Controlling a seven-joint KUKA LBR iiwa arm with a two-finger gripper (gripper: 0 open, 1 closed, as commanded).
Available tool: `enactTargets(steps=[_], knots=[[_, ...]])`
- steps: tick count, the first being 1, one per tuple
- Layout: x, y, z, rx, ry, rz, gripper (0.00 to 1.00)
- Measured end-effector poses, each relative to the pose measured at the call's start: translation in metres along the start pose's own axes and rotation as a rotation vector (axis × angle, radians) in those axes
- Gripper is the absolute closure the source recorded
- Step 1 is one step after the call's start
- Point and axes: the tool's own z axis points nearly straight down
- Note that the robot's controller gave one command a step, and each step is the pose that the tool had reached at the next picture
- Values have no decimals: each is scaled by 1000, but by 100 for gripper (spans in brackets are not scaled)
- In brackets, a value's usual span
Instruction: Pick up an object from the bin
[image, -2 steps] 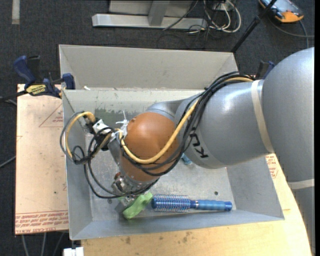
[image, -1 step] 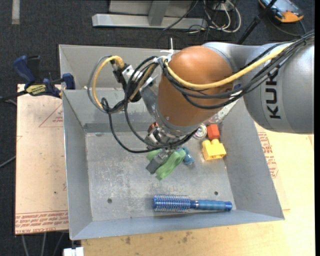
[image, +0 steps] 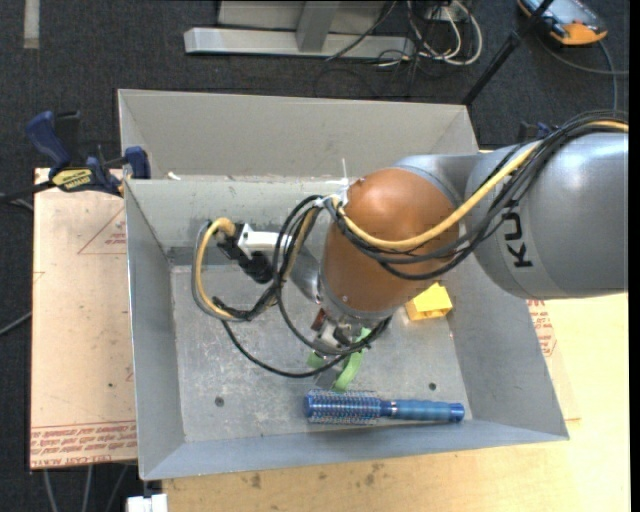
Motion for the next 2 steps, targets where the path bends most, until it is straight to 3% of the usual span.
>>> enactTargets(steps=[1,2], knots=[[-21,-49,20,5,0,-11,100],[14,-72,28,5,3,-3,100]])
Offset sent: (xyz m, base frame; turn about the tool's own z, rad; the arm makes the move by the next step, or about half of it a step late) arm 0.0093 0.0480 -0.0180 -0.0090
